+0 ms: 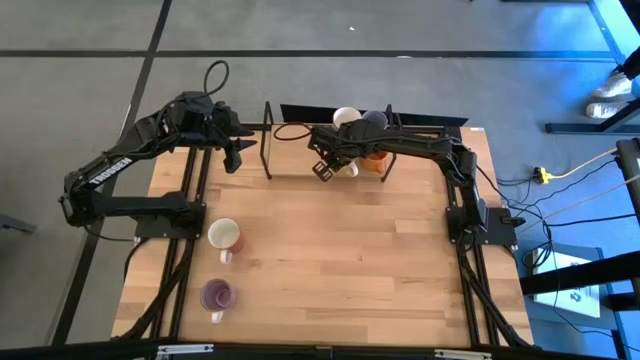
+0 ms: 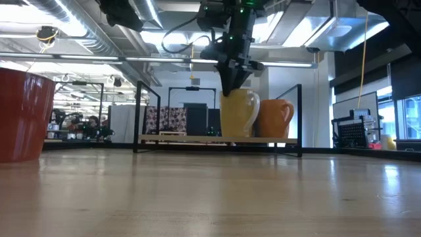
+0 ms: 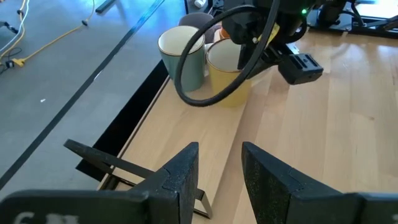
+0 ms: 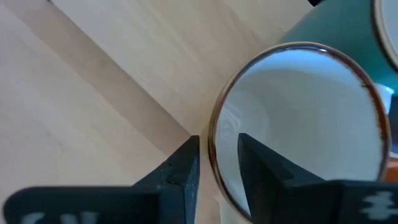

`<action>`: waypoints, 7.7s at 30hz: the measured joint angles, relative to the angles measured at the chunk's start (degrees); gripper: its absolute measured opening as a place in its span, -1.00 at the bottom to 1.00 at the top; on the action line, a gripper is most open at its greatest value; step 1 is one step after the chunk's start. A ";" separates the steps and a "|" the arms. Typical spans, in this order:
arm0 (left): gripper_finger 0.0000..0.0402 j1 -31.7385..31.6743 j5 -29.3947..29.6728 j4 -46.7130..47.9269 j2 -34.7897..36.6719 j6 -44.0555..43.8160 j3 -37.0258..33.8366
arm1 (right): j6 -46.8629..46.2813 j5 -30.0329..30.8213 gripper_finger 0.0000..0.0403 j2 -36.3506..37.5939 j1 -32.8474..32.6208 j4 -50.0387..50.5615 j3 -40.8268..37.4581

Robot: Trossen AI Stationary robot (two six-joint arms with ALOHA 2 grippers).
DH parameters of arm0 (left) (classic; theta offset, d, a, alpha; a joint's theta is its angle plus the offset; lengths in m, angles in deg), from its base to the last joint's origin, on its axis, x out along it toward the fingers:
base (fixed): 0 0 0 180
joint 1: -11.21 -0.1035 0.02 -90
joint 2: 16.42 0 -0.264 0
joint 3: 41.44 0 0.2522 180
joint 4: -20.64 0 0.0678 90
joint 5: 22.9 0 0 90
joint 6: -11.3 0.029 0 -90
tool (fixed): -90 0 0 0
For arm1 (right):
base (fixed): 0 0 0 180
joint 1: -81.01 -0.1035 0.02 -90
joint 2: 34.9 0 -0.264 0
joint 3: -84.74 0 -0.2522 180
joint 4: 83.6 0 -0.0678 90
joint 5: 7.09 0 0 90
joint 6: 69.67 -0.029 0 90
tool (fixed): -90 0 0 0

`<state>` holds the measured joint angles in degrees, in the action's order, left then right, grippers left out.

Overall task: Place coffee mugs
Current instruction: Put the yellow mug on the shelf aligned with the light blue mug, then put the orange mug on the shelf

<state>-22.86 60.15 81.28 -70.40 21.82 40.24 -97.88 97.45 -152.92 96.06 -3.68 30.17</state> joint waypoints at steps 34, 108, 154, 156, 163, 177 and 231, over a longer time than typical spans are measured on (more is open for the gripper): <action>-0.42 15.37 2.53 -24.60 -31.12 -18.12 0.00 | 30.12 -4.15 -0.52 29.13 9.20 -12.16 -30.17; -0.42 11.81 12.30 -43.81 -44.52 -18.94 -0.07 | 41.54 -15.17 -0.52 24.16 13.00 -18.20 -31.54; -0.42 17.79 4.20 -8.99 -15.23 -25.13 0.07 | 25.61 -16.14 -0.52 42.22 -9.45 -20.74 -40.29; -0.42 18.20 4.17 -2.05 -12.96 -27.16 0.07 | 24.16 -15.42 -0.52 43.19 -11.42 -21.51 -42.38; -0.26 20.26 0.12 20.10 -10.68 -34.41 0.00 | 21.76 -12.43 -0.52 44.37 -16.03 -22.64 -46.08; -0.17 34.70 4.91 35.51 -10.80 -29.47 -0.03 | 20.73 -11.90 -0.52 44.37 -17.05 -22.62 -46.22; -0.90 35.69 9.96 17.75 -15.01 -30.65 -1.93 | 21.44 -9.35 -0.52 44.31 -16.90 -22.65 -46.22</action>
<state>12.83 70.11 99.02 -85.41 -8.84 38.32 -76.45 88.10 -108.61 79.17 -26.33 -16.05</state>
